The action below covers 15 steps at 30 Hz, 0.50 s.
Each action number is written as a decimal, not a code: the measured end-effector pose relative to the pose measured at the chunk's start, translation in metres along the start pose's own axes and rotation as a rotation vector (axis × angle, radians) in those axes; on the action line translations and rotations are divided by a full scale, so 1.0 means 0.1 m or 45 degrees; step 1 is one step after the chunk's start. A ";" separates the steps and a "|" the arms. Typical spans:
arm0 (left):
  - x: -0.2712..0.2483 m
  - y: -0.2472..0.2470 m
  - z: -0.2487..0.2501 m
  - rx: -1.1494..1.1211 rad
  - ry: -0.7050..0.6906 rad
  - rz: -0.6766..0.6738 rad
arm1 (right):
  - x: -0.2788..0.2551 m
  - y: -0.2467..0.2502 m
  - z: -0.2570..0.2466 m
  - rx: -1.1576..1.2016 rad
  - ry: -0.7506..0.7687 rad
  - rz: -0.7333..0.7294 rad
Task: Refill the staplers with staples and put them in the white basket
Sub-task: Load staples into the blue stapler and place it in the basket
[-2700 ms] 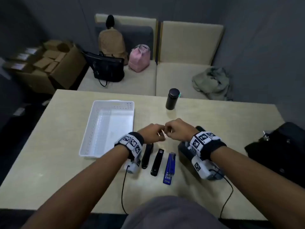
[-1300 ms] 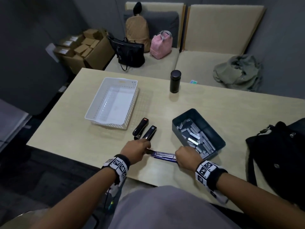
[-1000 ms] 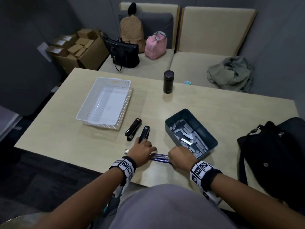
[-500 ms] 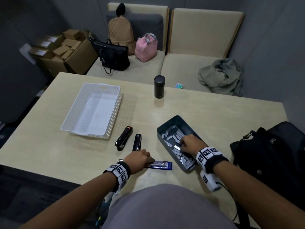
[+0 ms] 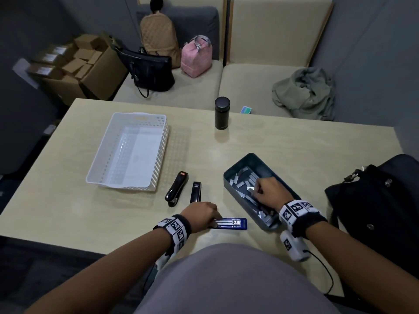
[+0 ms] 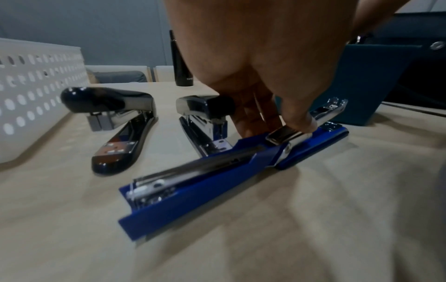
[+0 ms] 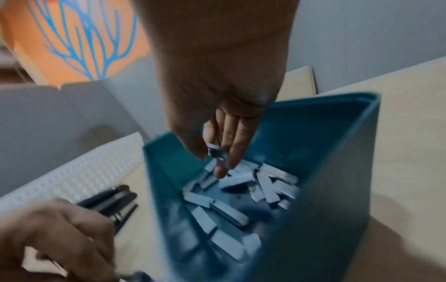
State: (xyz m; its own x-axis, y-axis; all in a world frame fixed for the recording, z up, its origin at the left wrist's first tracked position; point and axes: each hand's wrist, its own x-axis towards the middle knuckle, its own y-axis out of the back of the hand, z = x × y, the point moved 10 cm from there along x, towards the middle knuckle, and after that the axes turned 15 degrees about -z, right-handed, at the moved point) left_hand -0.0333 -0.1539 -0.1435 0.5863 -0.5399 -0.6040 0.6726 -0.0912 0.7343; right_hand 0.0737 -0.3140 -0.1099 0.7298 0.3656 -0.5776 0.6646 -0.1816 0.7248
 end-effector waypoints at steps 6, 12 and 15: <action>0.08 -0.02 0.00 0.055 -0.077 -0.079 | -0.38 0.30 -0.35 0.527 0.188 0.113; 0.08 -0.02 -0.03 0.101 -0.109 -0.009 | -0.62 0.11 -0.91 0.581 0.409 -0.043; 0.01 -0.08 -0.02 0.148 -0.126 0.100 | -0.59 -0.30 -1.16 0.130 0.466 -0.176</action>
State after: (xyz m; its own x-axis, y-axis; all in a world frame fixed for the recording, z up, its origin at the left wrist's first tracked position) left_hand -0.0369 -0.1525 -0.1506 0.5839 -0.6285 -0.5140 0.5664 -0.1382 0.8124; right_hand -0.0082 -0.2244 -0.0538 0.5392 0.6906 -0.4819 0.7785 -0.1905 0.5980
